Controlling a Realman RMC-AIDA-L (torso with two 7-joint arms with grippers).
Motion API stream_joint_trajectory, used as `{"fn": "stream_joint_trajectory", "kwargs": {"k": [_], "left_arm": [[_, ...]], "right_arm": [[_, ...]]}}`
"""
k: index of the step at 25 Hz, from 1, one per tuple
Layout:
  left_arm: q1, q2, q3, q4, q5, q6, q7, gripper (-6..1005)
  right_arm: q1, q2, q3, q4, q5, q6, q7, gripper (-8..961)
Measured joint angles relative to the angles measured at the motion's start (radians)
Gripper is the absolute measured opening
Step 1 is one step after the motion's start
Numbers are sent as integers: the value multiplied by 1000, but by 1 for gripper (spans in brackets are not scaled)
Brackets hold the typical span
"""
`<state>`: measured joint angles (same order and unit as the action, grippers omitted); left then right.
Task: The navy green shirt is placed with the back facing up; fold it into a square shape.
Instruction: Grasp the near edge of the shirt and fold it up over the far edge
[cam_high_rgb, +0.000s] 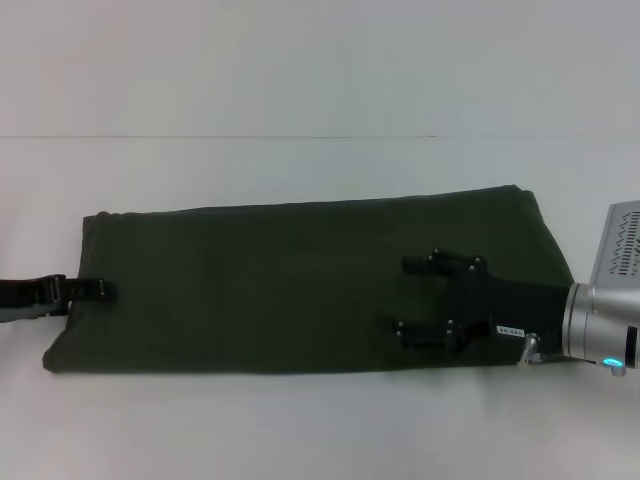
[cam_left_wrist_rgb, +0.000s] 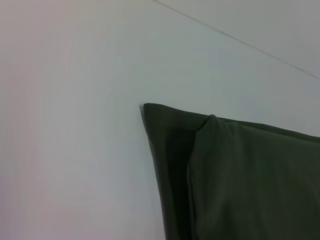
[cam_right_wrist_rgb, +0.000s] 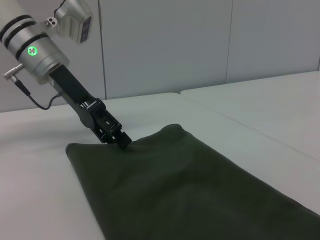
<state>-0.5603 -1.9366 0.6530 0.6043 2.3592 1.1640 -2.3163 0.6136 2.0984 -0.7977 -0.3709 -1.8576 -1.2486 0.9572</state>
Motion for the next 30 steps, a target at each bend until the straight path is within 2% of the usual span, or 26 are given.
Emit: {"fn": "stream_joint_trajectory", "kwargs": {"k": [6, 21, 30], "left_arm": [[-3, -5, 1, 0, 0, 1, 0, 810], [-34, -47, 2, -3, 0, 2, -1, 777], [-44, -55, 2, -5, -4, 1, -8, 757]], "right_arm": [[3, 0, 0, 9, 0, 6, 0, 904], [5, 0, -1, 9, 0, 10, 0, 904], [5, 0, 0, 9, 0, 11, 0, 905]]}}
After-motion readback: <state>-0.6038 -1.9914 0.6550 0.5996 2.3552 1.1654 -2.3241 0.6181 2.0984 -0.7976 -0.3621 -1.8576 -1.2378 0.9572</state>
